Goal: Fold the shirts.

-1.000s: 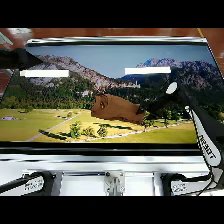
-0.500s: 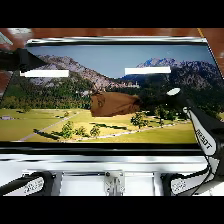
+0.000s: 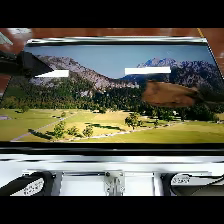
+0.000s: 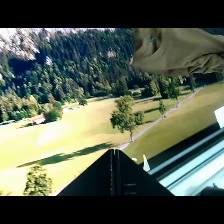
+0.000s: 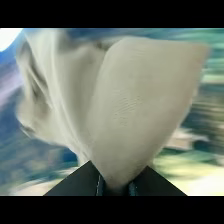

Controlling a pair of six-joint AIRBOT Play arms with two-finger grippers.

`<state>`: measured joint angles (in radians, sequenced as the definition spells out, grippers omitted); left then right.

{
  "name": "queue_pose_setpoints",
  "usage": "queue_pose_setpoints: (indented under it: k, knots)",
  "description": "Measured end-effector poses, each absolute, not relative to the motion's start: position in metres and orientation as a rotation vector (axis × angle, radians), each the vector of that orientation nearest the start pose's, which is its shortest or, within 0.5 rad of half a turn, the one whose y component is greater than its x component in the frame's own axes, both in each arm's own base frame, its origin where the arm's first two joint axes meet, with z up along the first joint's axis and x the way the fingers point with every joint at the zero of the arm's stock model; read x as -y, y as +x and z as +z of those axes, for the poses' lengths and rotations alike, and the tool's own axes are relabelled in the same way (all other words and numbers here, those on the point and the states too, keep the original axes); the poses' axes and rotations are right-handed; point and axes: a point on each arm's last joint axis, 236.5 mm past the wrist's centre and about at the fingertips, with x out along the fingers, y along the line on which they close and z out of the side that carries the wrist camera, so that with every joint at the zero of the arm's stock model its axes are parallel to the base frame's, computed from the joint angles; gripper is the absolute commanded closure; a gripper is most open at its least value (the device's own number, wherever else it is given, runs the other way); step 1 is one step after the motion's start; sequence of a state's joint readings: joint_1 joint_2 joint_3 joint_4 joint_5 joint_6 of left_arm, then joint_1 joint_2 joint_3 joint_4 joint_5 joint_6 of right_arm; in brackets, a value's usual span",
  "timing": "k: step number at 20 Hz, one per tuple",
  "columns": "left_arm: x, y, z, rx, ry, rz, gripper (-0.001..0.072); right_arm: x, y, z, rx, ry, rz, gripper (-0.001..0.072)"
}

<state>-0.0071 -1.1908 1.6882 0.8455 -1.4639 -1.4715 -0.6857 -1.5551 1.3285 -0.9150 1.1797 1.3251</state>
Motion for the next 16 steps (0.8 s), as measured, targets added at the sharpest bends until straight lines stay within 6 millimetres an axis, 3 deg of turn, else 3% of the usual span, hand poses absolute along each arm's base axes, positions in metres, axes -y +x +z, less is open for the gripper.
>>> queue_pose_setpoints:
  k: [4, 7, 9, 11, 13, 15, 16]
  knots:
    - [0.178, 0.348, 0.265, -0.920, -0.308, -0.727, 0.0671, 0.279, 0.308, -0.019, -1.131, 0.871, -0.400, 0.0659]
    - [0.193, 0.337, 0.263, -0.947, -0.298, -0.763, 0.0670, 0.320, 0.215, -0.034, -1.175, 0.992, -0.600, 0.0659]
    - [0.202, 0.332, 0.261, -0.961, -0.289, -0.783, 0.0671, 0.319, 0.164, -0.049, -1.194, 1.100, -0.688, 0.0659]
    - [0.207, 0.330, 0.258, -0.975, -0.281, -0.794, 0.0671, 0.298, 0.126, -0.069, -1.212, 1.211, -0.739, 0.0659]
    - [0.210, 0.331, 0.254, -0.987, -0.276, -0.795, 0.0671, 0.274, 0.109, -0.086, -1.215, 1.286, -0.754, 0.0658]
    - [0.212, 0.331, 0.252, -0.995, -0.275, -0.798, 0.0671, 0.255, 0.108, -0.096, -1.201, 1.330, -0.745, 0.0645]
    - [0.213, 0.331, 0.251, -0.998, -0.275, -0.799, 0.0670, 0.251, 0.110, -0.098, -1.194, 1.334, -0.740, 0.0577]
